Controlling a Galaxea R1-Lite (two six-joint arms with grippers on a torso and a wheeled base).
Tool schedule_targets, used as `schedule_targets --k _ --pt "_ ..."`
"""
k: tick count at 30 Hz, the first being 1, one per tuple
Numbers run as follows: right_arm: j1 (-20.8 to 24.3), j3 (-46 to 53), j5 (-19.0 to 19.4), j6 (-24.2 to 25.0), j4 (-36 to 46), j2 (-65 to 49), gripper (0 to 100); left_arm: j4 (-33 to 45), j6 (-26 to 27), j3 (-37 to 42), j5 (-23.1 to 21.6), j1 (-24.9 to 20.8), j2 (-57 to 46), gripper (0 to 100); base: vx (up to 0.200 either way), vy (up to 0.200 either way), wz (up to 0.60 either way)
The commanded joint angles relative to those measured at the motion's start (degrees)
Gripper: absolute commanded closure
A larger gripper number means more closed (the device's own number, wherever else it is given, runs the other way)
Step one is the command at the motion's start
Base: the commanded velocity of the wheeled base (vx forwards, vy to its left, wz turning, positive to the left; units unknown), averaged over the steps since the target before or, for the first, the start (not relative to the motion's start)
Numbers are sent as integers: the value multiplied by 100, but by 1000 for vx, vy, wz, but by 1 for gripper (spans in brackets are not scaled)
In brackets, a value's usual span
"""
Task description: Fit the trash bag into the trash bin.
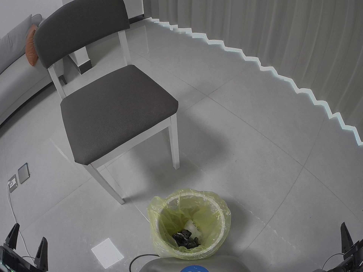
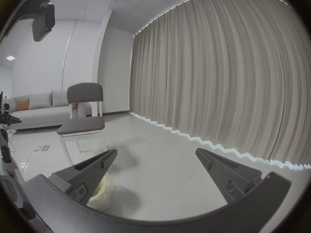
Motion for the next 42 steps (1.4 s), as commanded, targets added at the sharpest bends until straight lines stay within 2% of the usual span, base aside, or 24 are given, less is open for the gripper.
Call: schedule_targets --k 1,9,12,31,34,37,39,42 --pt "2 99 54 23 196 -40 0 2 -6 101 0 -2 -73 0 0 0 0" --pt "2 99 106 102 231 -49 0 2 -6 101 -8 -2 -73 0 0 0 0" --pt "2 99 256 120 214 -49 0 2 -23 92 -17 -2 -73 0 0 0 0" --pt "11 99 282 172 214 -49 0 2 64 92 -114 -11 -73 0 0 0 0" --pt "11 99 265 313 205 -49 0 2 -32 92 -87 -11 -73 0 0 0 0" --pt "2 99 247 278 214 -49 0 2 -94 92 -61 -2 -73 0 0 0 0" --pt "2 99 326 -3 205 -49 0 11 82 84 -140 -11 -73 0 0 0 0" --pt "-7 99 291 41 214 -58 0 2 47 84 -158 -2 -73 0 0 0 0"
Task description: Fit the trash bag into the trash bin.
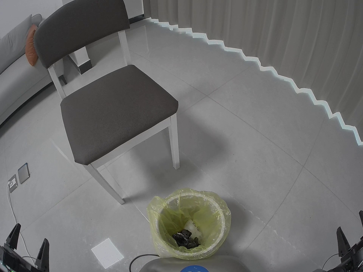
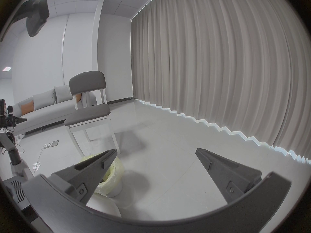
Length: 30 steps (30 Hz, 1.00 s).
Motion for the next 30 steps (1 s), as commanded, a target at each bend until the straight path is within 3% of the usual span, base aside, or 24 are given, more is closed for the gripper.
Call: schedule_targets --k 1,30 --pt "-7 101 -3 16 1 -64 0 -3 13 84 -21 3 -85 0 0 0 0" --pt "2 101 -64 210 -16 -55 0 -11 48 92 -48 3 -85 0 0 0 0"
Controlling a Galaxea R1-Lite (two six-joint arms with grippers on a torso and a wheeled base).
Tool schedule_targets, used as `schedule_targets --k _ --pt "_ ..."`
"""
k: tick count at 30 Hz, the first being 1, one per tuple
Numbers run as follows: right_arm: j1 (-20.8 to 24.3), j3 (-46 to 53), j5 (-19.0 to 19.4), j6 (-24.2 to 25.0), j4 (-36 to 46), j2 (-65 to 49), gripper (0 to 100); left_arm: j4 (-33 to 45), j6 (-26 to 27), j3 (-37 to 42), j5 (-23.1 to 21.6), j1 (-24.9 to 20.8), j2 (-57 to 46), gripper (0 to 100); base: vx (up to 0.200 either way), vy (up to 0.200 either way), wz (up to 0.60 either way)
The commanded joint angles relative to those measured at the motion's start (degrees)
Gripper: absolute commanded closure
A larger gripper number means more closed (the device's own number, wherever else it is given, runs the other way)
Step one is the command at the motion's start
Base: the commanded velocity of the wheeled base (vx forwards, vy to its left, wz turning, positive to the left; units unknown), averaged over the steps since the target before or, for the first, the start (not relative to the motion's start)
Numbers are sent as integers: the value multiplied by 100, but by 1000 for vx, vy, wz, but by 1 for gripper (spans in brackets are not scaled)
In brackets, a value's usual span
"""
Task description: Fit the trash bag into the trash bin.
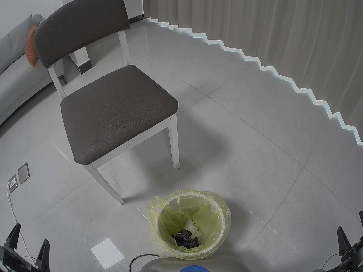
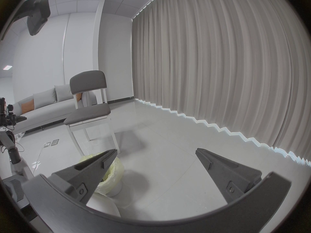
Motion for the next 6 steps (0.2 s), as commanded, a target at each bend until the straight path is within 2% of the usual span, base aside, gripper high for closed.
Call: schedule_targets --k 1,6 --pt "8 101 -27 135 -11 -57 0 2 -1 92 1 1 -93 0 0 0 0" --pt "8 101 -132 162 -11 -57 0 2 -1 92 1 1 -93 0 0 0 0"
